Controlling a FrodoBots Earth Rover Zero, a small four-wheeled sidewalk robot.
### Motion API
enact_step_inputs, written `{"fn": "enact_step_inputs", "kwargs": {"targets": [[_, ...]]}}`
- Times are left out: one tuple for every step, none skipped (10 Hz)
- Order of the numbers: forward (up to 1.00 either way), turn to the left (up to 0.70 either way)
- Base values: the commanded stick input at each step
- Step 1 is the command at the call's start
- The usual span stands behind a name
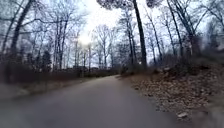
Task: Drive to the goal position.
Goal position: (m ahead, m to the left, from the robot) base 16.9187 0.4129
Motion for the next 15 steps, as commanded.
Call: {"fn": "enact_step_inputs", "kwargs": {"targets": [[1.0, 0.0], [1.0, 0.0], [1.0, 0.0], [1.0, 0.0], [1.0, 0.0], [1.0, 0.29], [1.0, 0.34], [1.0, 0.37], [1.0, 0.4], [1.0, 0.0], [1.0, 0.1], [1.0, 0.35], [1.0, 0.37], [1.0, 0.4], [1.0, 0.0]]}}
